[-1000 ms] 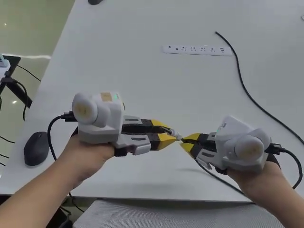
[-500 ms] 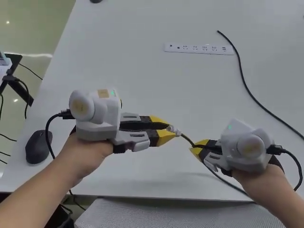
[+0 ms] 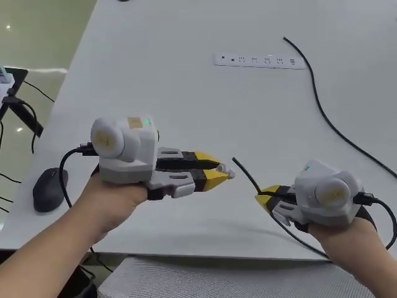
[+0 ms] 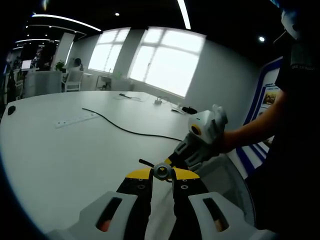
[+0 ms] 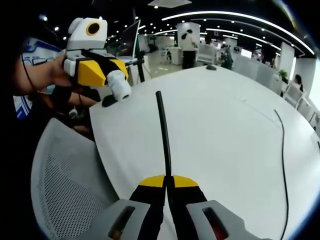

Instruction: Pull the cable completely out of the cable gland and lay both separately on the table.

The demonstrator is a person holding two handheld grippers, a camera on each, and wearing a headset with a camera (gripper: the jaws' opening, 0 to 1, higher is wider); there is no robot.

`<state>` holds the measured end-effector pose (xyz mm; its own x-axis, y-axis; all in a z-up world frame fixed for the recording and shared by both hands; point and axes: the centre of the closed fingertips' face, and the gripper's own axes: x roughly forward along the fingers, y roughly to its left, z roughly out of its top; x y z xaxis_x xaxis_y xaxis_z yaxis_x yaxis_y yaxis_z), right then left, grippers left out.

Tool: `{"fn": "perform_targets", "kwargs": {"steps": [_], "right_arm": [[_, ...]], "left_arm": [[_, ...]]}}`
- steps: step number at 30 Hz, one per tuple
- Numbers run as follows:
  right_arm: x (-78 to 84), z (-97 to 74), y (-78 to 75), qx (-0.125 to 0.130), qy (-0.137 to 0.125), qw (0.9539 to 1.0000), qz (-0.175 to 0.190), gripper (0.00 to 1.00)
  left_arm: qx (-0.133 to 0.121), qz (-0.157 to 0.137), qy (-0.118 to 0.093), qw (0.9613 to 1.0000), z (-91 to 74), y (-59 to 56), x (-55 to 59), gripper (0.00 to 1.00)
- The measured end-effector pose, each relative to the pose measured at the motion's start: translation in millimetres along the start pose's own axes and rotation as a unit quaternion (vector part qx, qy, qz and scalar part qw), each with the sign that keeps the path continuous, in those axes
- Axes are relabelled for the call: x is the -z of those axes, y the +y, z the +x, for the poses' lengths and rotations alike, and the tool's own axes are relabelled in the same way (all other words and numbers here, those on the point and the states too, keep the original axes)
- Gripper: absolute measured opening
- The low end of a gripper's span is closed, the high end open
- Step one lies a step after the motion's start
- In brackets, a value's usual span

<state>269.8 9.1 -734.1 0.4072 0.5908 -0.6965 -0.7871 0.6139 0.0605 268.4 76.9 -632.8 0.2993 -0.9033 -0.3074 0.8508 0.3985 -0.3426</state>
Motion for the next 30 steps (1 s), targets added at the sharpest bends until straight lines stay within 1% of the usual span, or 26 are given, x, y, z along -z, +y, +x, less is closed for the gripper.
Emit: {"fn": "perform_targets", "kwargs": {"steps": [3,5,7,9,10,14,18,20,23,26,28,30], "right_arm": [[-1.0,-1.5,-1.0,0.002,-0.001,1.0,0.0,0.0],[-2.0,-2.8,-2.0,0.005,-0.003,1.0,-0.004,0.0],[-2.1,-3.0,-2.2,0.004,-0.004,1.0,-0.005,0.0],[-3.2,-3.6,-2.2,0.005,-0.004,1.0,-0.006,0.0],[-5.3,-4.6,-2.0,0.005,-0.005,0.9999,-0.007,0.0],[-13.0,-4.9,-2.8,0.005,-0.006,0.9999,-0.011,0.0],[-22.0,-2.7,-3.6,0.006,-0.001,0.9997,-0.024,0.0],[-24.8,-1.2,-4.7,0.005,0.0,0.9997,-0.025,0.0],[-28.7,0.5,-5.2,0.002,0.002,0.9997,-0.025,0.0],[-32.3,4.0,-4.9,-0.002,0.006,0.9995,-0.03,0.0],[-34.3,6.6,-5.4,-0.003,0.009,0.9994,-0.034,0.0],[-38.7,9.2,-4.7,-0.005,0.01,0.9993,-0.036,0.0]], "left_arm": [[0.0,0.001,0.001,1.0,0.0,0.0,0.5,0.15],[-0.006,0.001,0.0,1.0,-0.6,2.0,0.5,0.15],[-0.005,-0.003,-0.003,1.0,-1.9,3.2,1.1,0.15],[-0.005,0.001,0.002,1.0,-2.6,3.7,3.8,0.15],[-0.006,0.002,0.004,1.0,-2.8,3.6,4.7,0.15],[-0.008,0.003,0.0,1.0,-4.3,5.8,7.3,0.15],[-0.012,0.006,0.002,0.9999,-5.0,9.2,12.7,0.15],[-0.014,0.009,0.004,0.9998,-6.3,11.8,16.4,0.15],[-0.016,0.011,0.002,0.9998,-8.5,14.2,19.1,0.15],[-0.019,0.013,0.005,0.9997,-10.5,17.7,25.2,0.15],[-0.023,0.019,0.007,0.9995,-12.4,20.1,29.8,0.15],[-0.024,0.024,0.005,0.9994,-14.2,21.6,32.7,0.15]]}}
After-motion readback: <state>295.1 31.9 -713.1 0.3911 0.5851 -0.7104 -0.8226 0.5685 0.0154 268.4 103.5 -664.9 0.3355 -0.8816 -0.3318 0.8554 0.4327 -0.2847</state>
